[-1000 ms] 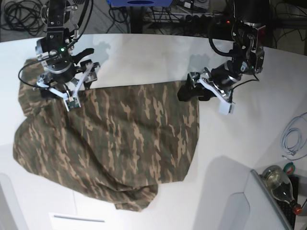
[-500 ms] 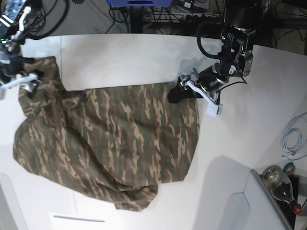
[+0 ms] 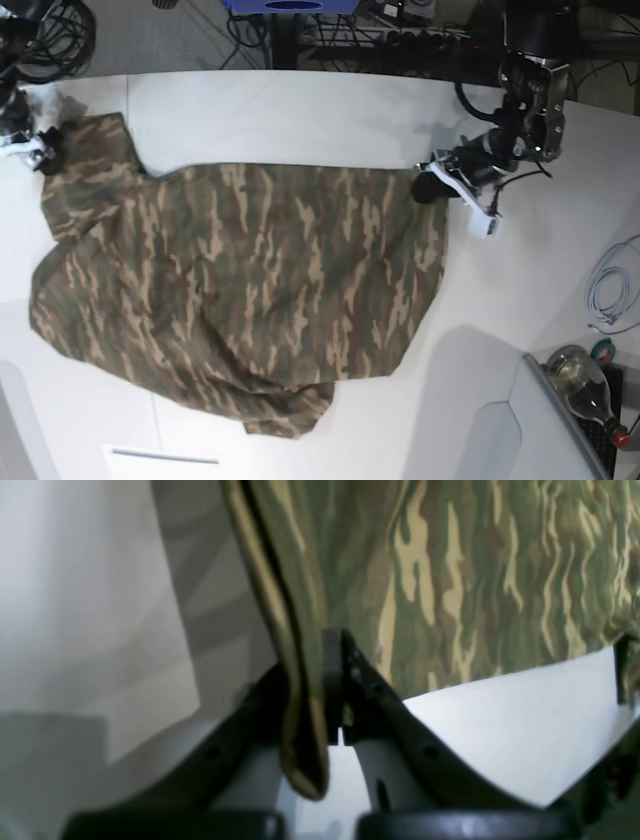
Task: Layout the t-shirt on the table in an organized manner, then fold the t-shirt properly
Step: 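Move both grippers to the shirt's edge and grasp it, then lift the shirt edge with both grippers and lay it flat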
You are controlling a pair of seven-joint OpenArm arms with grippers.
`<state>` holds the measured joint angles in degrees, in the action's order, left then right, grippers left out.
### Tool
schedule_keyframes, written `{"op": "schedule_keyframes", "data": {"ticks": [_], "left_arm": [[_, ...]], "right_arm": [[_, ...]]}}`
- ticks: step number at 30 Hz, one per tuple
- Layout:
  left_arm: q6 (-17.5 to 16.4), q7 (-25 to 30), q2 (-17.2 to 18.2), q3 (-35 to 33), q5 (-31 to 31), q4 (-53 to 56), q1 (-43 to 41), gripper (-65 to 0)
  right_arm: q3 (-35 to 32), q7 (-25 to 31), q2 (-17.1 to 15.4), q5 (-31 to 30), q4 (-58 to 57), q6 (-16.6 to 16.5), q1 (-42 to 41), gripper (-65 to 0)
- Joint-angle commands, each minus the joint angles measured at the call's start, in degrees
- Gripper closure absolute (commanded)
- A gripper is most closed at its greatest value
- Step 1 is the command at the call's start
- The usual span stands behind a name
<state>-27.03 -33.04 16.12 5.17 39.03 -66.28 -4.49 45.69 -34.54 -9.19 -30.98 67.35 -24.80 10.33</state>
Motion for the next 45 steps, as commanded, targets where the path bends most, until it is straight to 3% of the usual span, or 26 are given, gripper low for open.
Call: {"op": "schedule_keyframes", "data": {"ticks": [1,5,10,17,23,25,27,30,31,33,35,39,41,45], "left_arm": [[-0.71,0.73,0.72,0.15,0.75,-1.72,0.23,0.0],[-0.62,0.73,2.12,0.24,0.75,-3.56,0.14,0.0],[-0.62,0.73,2.12,0.15,0.75,-3.74,0.05,0.0],[-0.62,0.73,2.12,0.15,0.75,-3.83,0.05,0.0],[-0.62,0.73,2.12,0.15,0.75,-3.83,0.05,0.0],[-0.62,0.73,2.12,0.15,0.75,-3.83,0.05,0.0],[-0.62,0.73,2.12,0.15,0.75,-3.83,0.05,0.0],[-0.62,0.73,2.12,0.15,0.67,-3.83,0.05,0.0],[-0.62,0.73,2.12,0.15,0.67,-3.83,0.05,0.0],[-0.62,0.73,2.21,0.15,0.58,-4.44,-0.04,0.0],[-0.36,0.64,3.44,0.15,0.58,-7.08,-1.71,0.0],[4.56,0.64,4.67,-0.20,0.49,-13.50,-2.32,0.0],[6.59,0.55,5.73,-1.34,0.49,-14.47,1.19,0.0],[8.26,-5.07,6.43,-7.15,-1.88,-10.25,14.82,0.0]], "right_arm": [[0.42,0.92,-1.67,-0.71,-0.06,-0.39,-0.61,-50.1],[0.42,0.83,-2.81,-0.80,-2.96,-0.48,-2.37,-50.1],[0.33,-2.69,-2.37,-0.53,-3.31,-6.54,-3.16,-50.1],[0.24,-4.09,-2.46,-0.45,-8.93,-8.65,-5.01,-49.8],[-4.59,-6.03,-2.28,-0.80,-8.76,-11.91,-4.92,-48.3],[-4.94,-6.03,-1.31,-0.71,-8.76,-11.99,-4.83,-42.0],[-5.03,-6.03,-1.05,-0.62,-8.76,-11.99,-4.83,-31.7],[-4.68,-6.03,-1.05,-0.62,-8.67,-11.99,-4.92,-3.0],[-4.59,-6.38,-1.05,-0.80,-8.41,-11.99,-4.92,0.0],[-4.42,-9.37,-1.05,-0.80,-5.24,-11.99,-4.48,-2.9],[-4.42,-13.94,-0.88,-0.80,0.65,-11.73,-3.07,0.0],[-4.77,-18.51,-0.79,-0.45,11.02,-11.55,-2.81,-0.3],[-5.21,-19.56,-1.40,-0.27,13.13,-10.76,-5.62,-0.3],[-12.33,-20.80,-7.38,-0.27,10.23,-7.51,-14.68,-0.3]]}}
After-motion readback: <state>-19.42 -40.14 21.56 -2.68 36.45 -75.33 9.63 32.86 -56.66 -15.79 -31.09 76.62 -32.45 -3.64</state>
